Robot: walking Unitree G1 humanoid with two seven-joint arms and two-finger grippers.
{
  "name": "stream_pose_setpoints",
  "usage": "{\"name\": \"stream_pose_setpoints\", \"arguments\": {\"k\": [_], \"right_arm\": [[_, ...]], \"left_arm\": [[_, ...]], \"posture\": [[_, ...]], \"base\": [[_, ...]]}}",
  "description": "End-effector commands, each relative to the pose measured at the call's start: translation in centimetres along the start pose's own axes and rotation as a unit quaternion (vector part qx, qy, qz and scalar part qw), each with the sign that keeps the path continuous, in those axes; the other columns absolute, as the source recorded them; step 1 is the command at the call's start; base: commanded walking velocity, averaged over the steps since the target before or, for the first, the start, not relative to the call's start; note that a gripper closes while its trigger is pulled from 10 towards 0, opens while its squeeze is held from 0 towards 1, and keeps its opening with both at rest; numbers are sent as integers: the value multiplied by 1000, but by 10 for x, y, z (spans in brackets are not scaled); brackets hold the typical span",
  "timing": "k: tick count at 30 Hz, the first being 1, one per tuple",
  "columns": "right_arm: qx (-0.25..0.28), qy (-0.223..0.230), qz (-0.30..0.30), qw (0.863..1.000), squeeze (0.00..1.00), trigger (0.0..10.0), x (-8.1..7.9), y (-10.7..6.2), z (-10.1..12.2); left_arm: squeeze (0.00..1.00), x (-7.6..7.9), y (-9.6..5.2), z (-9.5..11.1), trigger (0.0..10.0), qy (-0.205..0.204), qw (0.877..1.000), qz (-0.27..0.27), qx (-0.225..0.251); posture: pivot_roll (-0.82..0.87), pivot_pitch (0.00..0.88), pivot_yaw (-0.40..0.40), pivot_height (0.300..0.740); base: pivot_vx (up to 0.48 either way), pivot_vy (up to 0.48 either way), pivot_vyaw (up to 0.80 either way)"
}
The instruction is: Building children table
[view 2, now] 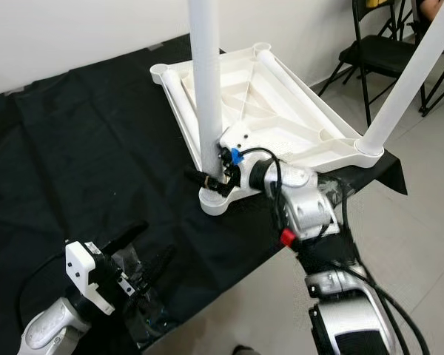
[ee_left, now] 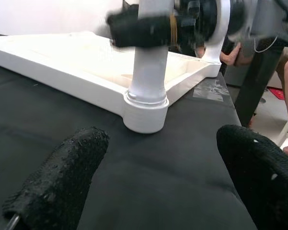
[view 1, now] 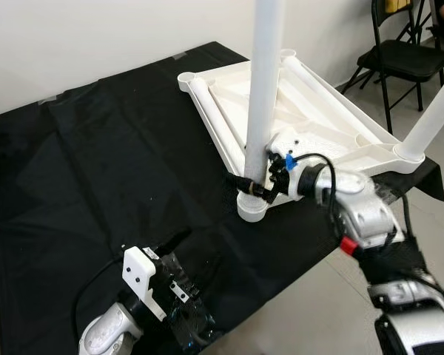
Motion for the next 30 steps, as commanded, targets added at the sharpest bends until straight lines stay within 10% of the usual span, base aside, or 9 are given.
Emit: {"name": "stream_pose_setpoints", "arguments": {"k": [1,7,8,9,24,26,27,29,30], "right_arm": [[17,-1,28,999,0,10000,-3,0,6],[17,-6,93,995,0,10000,-5,-5,9],[16,-8,99,995,0,3216,-5,-5,9],[16,-7,99,995,0,0,-4,-6,9],[-1,17,122,992,0,0,-9,-21,-12],[20,55,-30,998,0,0,-2,-9,-27],[-3,28,-318,948,0,0,29,-16,-44],[-7,12,-377,926,0,0,35,-21,-46],[-5,65,-339,939,0,0,-14,-4,-57]], "left_arm": [[0,2,-2,-1,10000,1,1000,-1,-5],[0,4,-4,0,10000,3,1000,-3,-6],[0,4,-4,0,10000,4,1000,-3,-7],[0,3,-4,1,10000,4,1000,-4,-8],[0,3,-4,2,10000,9,1000,-2,-9],[0,2,-4,2,10000,9,1000,-1,-8],[0,0,-3,2,10000,9,1000,-1,-8],[0,0,-3,2,10000,9,1000,-1,-8],[0,0,-2,2,10000,8,1000,-3,-9]], "posture": [[50,139,16,740],[63,145,16,740],[63,145,16,740],[66,150,17,740],[66,158,11,740],[45,170,15,740],[39,170,22,740],[39,170,22,740],[51,166,20,740]], "base": [[0,0,0],[0,0,0],[0,0,0],[0,0,0],[0,0,0],[0,0,0],[0,0,0],[0,0,0],[0,0,0]]}}
Point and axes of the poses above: a point about 5 cm out from each wrist's last joint towards the gripper, its own y axis pointing out of the wrist towards the gripper, its own z axis along the axis of the wrist's last joint, x = y × z, the point moved 4 cm from there along y, pointing out of the wrist towards the gripper, and after that the axes turned 4 degrees about y, right-handed, at the moved point
